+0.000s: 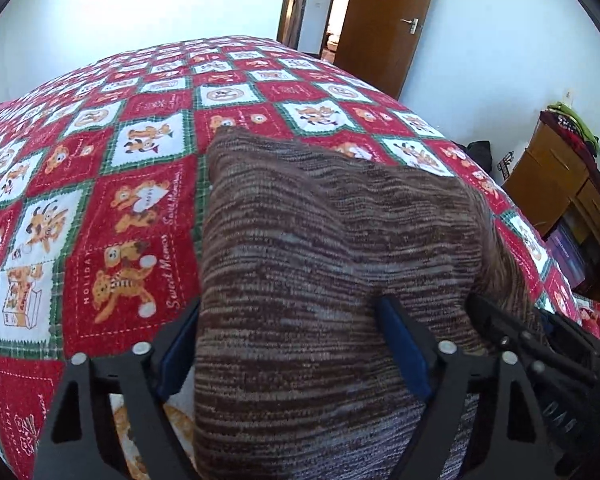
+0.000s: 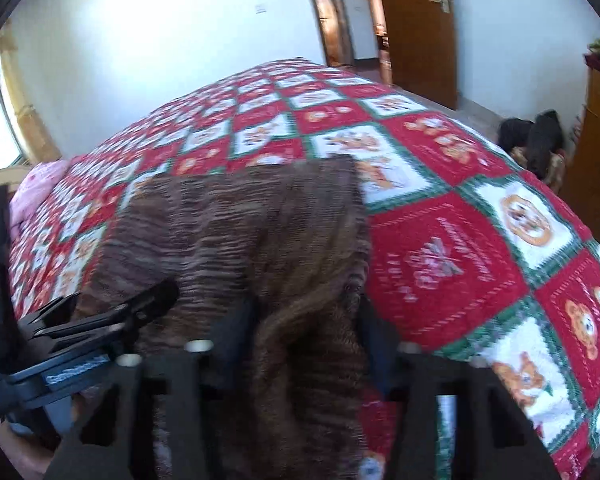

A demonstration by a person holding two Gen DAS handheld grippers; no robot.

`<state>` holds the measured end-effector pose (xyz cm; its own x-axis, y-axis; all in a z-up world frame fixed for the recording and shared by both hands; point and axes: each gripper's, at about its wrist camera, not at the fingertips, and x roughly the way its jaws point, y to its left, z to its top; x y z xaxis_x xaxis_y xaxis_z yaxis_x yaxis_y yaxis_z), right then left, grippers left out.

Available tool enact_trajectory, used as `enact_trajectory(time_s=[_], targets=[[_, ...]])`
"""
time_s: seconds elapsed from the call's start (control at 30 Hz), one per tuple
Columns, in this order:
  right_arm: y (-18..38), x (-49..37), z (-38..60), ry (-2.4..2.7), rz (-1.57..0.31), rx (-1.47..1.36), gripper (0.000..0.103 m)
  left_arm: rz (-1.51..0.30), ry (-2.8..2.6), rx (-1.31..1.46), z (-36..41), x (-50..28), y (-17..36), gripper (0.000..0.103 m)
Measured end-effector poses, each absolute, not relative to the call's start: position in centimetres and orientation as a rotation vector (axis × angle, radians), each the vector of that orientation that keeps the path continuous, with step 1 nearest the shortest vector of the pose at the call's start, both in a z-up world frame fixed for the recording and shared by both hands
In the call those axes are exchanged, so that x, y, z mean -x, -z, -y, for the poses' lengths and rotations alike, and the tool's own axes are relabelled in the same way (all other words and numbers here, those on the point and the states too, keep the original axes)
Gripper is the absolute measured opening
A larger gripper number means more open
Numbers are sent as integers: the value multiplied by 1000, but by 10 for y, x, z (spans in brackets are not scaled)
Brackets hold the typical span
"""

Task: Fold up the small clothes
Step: 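Grasp the folded sweater bundle with both grippers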

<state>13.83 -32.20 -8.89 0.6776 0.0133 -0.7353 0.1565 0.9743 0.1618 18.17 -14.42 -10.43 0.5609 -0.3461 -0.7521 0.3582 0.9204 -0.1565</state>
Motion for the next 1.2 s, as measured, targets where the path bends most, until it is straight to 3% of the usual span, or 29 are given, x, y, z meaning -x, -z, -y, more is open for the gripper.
enact_trajectory(time_s=[0.17,0.33,0.83,0.97,1.07,1.2], targets=[[90,-139,321,81,-821,-216,43,-883,418,-12,145,-181,104,80],[93,-141,329,68,-822,-288,44,-863,419,-34,148,-177,102,71],[94,-145,333,65,-822,-319,49,-887,415,-15,149,-182,104,78],[91,-145,325,54,-815,-272,35,-863,410,-43,152,-177,101,67],[88,-144,317,57,-809,-226,32,-854,406,-47,152,-174,99,57],[86,-141,314,61,-795,-204,28,-858,382,-27,152,-171,92,37]])
